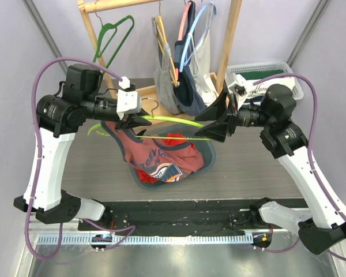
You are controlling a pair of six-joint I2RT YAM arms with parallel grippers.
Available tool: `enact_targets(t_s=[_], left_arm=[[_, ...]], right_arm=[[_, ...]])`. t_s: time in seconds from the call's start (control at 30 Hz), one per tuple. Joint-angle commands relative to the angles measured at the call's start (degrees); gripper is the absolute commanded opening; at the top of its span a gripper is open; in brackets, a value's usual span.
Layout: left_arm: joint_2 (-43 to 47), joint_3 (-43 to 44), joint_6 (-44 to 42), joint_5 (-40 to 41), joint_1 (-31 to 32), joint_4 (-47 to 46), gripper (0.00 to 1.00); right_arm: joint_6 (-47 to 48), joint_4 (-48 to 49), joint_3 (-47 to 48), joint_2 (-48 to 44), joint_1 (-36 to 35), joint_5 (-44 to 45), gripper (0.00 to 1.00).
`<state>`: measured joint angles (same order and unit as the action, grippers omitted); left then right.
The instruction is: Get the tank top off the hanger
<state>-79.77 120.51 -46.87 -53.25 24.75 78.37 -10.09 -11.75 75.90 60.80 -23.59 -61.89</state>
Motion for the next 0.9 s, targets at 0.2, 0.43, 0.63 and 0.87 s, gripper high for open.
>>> enact_targets(t_s=[0.2, 0.43, 0.63, 0.87], left_arm=[[-1.4, 4.5, 1.7, -2.6, 0.8, 9.6, 0.04], [-0.7, 2.4, 4.3, 1.8, 0.8, 5.1, 0.15], [-0.6, 4.1, 20.2, 11.8, 0.9, -10.6, 0.37], [1.0, 5.0, 25.5, 14.1, 0.7, -13.3, 1.0]], right_arm=[[2.2, -2.2, 2.3, 2.1, -1.9, 1.2, 0.27], [3.0, -4.1, 2.8, -0.3, -2.2, 6.6, 0.01], [5.9, -9.8, 3.0, -4.9, -2.4, 15.7, 0.01], [9.7, -15.9, 3.4, -8.4, -2.5, 23.3, 0.01]])
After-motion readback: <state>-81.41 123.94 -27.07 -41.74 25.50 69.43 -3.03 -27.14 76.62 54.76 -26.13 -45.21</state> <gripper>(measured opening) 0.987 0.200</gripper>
